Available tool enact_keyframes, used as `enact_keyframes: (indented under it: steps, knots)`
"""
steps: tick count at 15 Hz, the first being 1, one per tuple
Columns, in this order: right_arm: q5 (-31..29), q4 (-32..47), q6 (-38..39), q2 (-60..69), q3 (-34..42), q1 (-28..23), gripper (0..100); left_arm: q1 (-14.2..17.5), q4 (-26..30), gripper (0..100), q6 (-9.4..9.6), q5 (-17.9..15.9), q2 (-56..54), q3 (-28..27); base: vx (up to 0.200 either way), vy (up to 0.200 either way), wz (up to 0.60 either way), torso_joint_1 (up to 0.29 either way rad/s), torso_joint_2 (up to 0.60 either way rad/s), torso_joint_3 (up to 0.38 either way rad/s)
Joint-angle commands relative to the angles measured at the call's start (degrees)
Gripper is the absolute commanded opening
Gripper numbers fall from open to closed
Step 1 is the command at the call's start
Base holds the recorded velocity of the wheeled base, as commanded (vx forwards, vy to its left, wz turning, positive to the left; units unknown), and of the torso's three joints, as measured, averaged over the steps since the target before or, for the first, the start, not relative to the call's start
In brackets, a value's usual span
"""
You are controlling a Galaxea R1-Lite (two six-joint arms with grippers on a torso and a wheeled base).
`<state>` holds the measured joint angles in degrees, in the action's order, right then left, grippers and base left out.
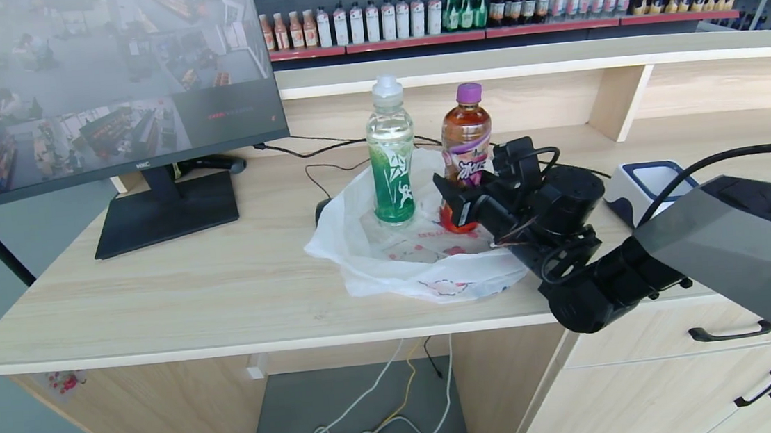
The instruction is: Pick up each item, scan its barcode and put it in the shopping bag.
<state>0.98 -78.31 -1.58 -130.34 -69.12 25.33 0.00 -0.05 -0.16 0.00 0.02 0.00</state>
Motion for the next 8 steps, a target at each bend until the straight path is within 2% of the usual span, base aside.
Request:
enact_keyframes:
  steps: [1, 8]
  knots:
    - [-0.18, -1.40, -0.09, 0.26, 1.36, 0.16, 100, 0.00, 0.05, 100, 0.07, 0.00, -0.02, 0.00, 0.000, 0.000, 0.00, 0.000, 0.00, 0.000]
    - [-0.18, -2.02, 0.18, 3.87, 4.96, -0.11, 100, -0.09, 0.05, 100, 0.07, 0.00, -0.02, 0.00, 0.000, 0.000, 0.00, 0.000, 0.00, 0.000]
